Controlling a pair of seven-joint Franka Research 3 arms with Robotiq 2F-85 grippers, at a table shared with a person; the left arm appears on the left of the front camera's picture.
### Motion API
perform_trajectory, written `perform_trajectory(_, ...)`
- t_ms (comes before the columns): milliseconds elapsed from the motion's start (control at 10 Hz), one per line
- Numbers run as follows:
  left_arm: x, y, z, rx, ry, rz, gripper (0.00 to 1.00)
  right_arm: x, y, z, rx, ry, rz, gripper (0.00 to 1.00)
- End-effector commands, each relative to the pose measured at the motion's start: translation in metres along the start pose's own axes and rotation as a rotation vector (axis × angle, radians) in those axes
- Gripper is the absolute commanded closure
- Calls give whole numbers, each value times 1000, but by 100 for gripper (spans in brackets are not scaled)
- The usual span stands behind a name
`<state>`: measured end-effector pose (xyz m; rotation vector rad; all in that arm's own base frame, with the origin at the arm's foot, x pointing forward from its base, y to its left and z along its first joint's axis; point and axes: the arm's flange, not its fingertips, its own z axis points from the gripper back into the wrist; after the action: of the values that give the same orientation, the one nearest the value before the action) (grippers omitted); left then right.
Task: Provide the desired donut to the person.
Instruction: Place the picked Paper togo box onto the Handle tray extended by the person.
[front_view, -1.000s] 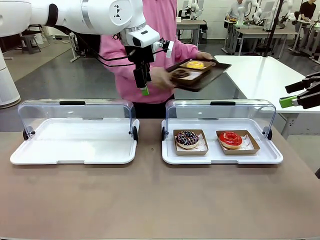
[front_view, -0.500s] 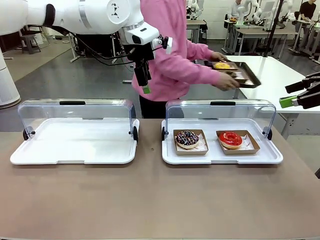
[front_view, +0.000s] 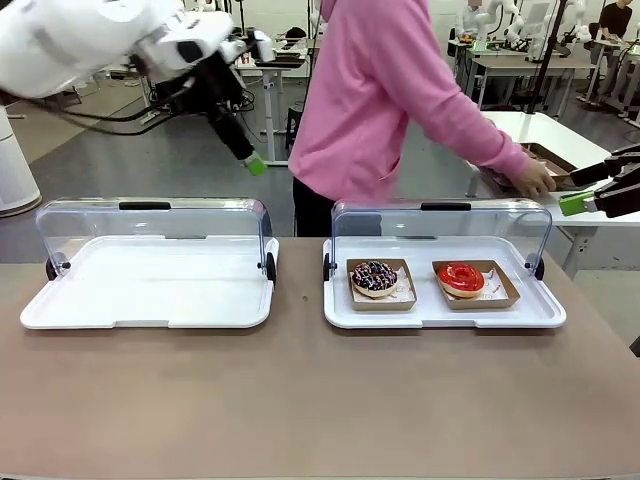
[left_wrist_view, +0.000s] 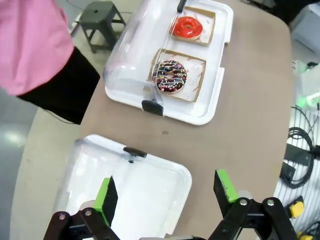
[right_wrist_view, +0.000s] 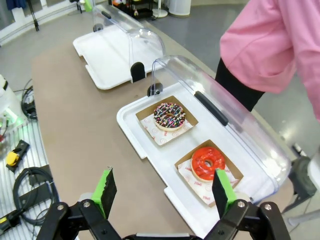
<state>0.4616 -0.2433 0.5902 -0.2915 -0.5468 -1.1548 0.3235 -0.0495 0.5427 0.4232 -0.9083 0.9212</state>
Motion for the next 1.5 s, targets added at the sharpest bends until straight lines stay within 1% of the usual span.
perform_trajectory(0,-52,-35,9,85,-76,12,0,0,-2,-2,11,-13,3,0)
perform_trajectory(100,-88,-51,25,96,-146,42,0,0,-2,-2,11,-13,3,0)
perform_trajectory(200,-126,-62,33,104,-195,96,0,0,-2,-2,11,-13,3,0)
perform_trajectory(300,-166,-70,40,120,-252,171,0,0,-2,-2,11,-13,3,0)
perform_trajectory(500,-239,-80,62,156,-350,278,0,0,-2,-2,11,-13,3,0)
perform_trajectory(600,-261,-81,71,155,-401,244,0,0,-2,-2,11,-13,3,0)
perform_trajectory(700,-280,-80,80,164,-425,254,0,0,-2,-2,11,-13,3,0)
perform_trajectory(800,-295,-76,86,140,-451,242,0,0,-2,-2,11,-13,3,0)
perform_trajectory(900,-305,-71,93,114,-466,222,0,0,-2,-2,11,-13,3,0)
perform_trajectory(1000,-291,-68,89,48,-463,132,0,0,-2,-2,11,-13,3,0)
perform_trajectory(1100,-262,-27,120,161,-438,260,0,0,-2,-2,11,-13,3,0)
perform_trajectory(1400,-262,-27,120,161,-438,260,0,0,-2,-2,11,-13,3,0)
